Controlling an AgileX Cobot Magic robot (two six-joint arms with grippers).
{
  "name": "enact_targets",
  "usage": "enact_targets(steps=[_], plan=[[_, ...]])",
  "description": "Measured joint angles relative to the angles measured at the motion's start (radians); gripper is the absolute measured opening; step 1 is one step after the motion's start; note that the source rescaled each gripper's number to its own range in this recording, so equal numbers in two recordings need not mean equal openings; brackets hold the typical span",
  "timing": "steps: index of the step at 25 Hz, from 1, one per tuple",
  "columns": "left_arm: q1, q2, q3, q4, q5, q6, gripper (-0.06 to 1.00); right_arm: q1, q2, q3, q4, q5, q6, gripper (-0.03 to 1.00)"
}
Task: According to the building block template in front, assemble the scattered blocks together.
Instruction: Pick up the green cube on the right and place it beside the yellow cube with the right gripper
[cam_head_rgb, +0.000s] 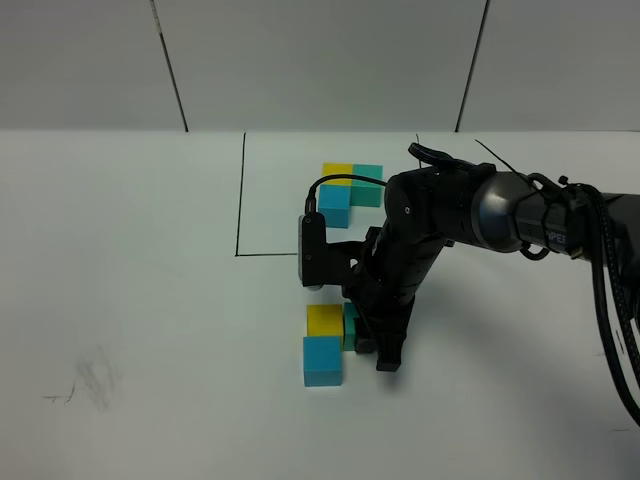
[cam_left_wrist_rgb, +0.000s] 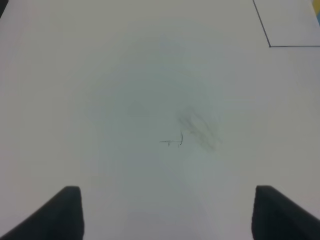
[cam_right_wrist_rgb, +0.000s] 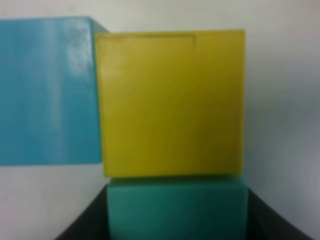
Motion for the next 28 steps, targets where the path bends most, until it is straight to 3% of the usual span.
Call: enact_targets(steps=[20,22,25,28], plan=[[0.0,0.0,0.0,0.0,0.0,0.0,0.52,0.002,0.017,-0.019,-0.019,0.041,0.092,0.04],[0.0,0.0,0.0,0.0,0.0,0.0,0.52,0.003,0.016,-0.017,-0.038,0.063,0.135,0.16],[0.0,0.0,0.0,0.0,0.0,-0.001,0.52,0.003,-0.008,-0.01,-0.058,0.125,0.2,0.57],[0.0,0.0,0.0,0.0,0.0,-0.001,0.52,0.003,-0.063,-0.01,-0.101,0.202,0.302,0.88]])
